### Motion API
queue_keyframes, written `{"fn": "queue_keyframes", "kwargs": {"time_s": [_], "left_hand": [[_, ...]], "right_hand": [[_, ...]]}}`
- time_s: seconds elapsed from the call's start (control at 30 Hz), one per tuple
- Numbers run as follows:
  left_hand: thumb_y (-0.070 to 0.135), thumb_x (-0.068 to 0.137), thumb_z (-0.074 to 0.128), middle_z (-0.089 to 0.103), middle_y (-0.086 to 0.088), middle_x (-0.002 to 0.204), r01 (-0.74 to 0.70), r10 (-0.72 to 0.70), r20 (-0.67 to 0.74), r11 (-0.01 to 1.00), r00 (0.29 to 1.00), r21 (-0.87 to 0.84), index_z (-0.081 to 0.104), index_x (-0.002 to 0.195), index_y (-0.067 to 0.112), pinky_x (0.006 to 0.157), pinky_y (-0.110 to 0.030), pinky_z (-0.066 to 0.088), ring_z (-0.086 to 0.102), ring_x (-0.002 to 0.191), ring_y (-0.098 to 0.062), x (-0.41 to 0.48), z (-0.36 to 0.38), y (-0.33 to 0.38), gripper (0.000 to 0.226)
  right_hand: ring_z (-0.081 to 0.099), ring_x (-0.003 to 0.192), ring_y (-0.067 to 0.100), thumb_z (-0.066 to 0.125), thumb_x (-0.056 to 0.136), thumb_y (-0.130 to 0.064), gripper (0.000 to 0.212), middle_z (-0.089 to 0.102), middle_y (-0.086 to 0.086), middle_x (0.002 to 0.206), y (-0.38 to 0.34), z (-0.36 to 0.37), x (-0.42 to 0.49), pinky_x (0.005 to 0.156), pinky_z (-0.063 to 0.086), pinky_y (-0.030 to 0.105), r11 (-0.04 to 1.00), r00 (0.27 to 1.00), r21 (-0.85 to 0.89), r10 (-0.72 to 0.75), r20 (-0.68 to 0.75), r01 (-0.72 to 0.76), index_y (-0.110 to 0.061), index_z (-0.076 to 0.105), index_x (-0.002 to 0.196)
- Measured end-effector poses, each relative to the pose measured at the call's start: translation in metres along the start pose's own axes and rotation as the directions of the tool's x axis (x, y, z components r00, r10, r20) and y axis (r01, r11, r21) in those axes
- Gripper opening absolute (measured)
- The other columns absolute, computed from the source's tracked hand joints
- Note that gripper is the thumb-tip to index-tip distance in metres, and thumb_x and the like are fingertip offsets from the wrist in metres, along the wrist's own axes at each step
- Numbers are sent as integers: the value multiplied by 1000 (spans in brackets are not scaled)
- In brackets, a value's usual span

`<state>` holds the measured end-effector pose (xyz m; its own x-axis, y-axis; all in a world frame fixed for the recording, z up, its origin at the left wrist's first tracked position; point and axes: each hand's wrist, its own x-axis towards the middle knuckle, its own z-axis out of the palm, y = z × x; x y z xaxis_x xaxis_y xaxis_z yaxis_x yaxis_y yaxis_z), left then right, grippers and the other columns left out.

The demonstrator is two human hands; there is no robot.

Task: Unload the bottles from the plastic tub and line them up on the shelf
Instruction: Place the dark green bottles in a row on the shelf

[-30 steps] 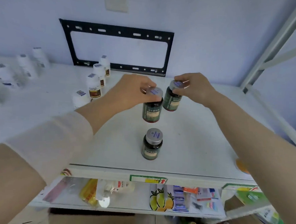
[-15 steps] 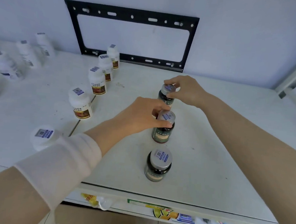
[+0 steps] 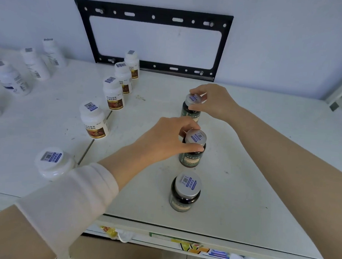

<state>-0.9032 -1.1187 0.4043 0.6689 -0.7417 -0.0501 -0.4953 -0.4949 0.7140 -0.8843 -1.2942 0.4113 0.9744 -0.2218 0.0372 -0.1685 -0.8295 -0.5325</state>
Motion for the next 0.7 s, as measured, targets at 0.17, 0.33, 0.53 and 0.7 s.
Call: {"fn": "queue_keyframes", "kwargs": {"time_s": [0.17, 0.33, 0.53, 0.7], "left_hand": [[38, 73, 73, 63, 8, 113, 1, -1, 0, 1000, 1000, -4, 53, 121, 28, 92, -29, 51, 58, 104, -5, 0, 1, -1, 54], [46, 74, 68, 59, 7, 127, -24, 24, -16, 1000, 1000, -7, 45, 130, 31, 99, -38, 47, 55, 114, -5, -4, -3, 2, 62], [50, 86, 50, 53, 4, 135, -102, 117, -75, 978, 990, 183, 46, 129, 24, 103, -43, 41, 50, 123, -17, -18, -26, 20, 50], [45, 93, 42, 50, 2, 138, -217, 264, -87, 908, 961, 358, 43, 133, 23, 101, -36, 37, 47, 126, -19, -38, -37, 49, 46]], "right_hand": [[49, 96, 8, 73, 75, -23, 51, 58, 5, 126, -1, 3, 0, 82, 34, 17, 1000, 1000, 14, 11, -23, -11, -14, 57, 123], [52, 117, 16, 67, 81, -33, 58, 54, 4, 132, -7, -8, -13, 90, 35, 19, 998, 998, 36, 46, -44, -45, -14, 48, 132], [44, 128, 22, 56, 89, -37, 56, 46, 8, 140, -18, -37, -66, 107, 34, 32, 983, 966, -58, 157, -207, -173, -12, 42, 137], [36, 135, 22, 51, 92, -37, 54, 41, 9, 145, -22, -52, -144, 110, 26, 30, 934, 894, -109, 285, -347, -340, -11, 39, 138]]}}
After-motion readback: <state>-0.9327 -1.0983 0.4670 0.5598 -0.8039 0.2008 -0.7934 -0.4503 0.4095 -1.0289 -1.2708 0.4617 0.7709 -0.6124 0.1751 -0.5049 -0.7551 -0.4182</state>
